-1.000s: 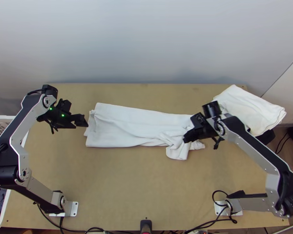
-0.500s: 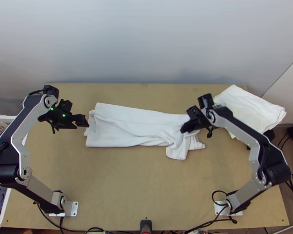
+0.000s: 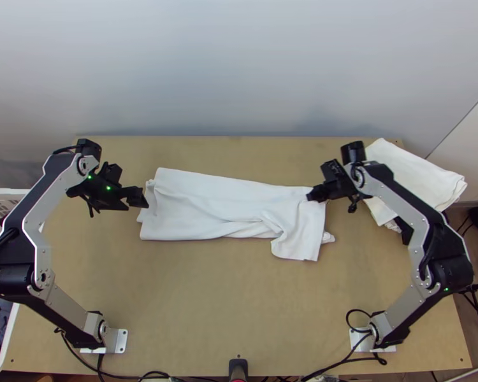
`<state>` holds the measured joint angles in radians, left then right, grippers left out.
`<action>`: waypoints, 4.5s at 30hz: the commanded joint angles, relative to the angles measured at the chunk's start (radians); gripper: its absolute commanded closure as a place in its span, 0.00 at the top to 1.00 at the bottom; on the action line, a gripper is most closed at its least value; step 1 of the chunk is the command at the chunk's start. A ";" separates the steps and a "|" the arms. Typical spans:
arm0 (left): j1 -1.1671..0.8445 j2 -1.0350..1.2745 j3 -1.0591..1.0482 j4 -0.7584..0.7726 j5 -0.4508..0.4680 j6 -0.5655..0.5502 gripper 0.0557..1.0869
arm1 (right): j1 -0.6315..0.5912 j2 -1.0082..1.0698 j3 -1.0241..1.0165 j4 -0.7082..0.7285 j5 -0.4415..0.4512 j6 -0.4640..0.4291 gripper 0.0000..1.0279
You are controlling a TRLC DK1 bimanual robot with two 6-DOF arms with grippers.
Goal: Fold the t-shirt
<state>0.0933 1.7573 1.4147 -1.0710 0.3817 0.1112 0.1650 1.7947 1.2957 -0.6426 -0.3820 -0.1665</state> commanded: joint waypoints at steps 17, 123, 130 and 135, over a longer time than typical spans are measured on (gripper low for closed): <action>0.005 0.059 0.053 0.019 0.002 -0.010 0.95 | 0.031 -0.239 -0.105 -0.103 -0.146 0.088 0.03; -0.164 0.346 0.199 0.135 0.184 -0.272 0.04 | 0.120 0.042 -0.165 0.055 -0.147 0.024 0.03; -0.168 0.288 0.210 0.118 0.237 -0.294 0.04 | 0.114 0.048 -0.162 0.046 -0.149 0.019 0.03; -0.193 0.243 0.231 0.085 0.247 -0.294 0.04 | 0.091 -0.060 -0.101 -0.054 -0.159 0.016 0.03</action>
<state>-0.0795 2.0567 1.6257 -0.9562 0.6037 -0.1764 0.2764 1.8233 1.1446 -0.6220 -0.5297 -0.1467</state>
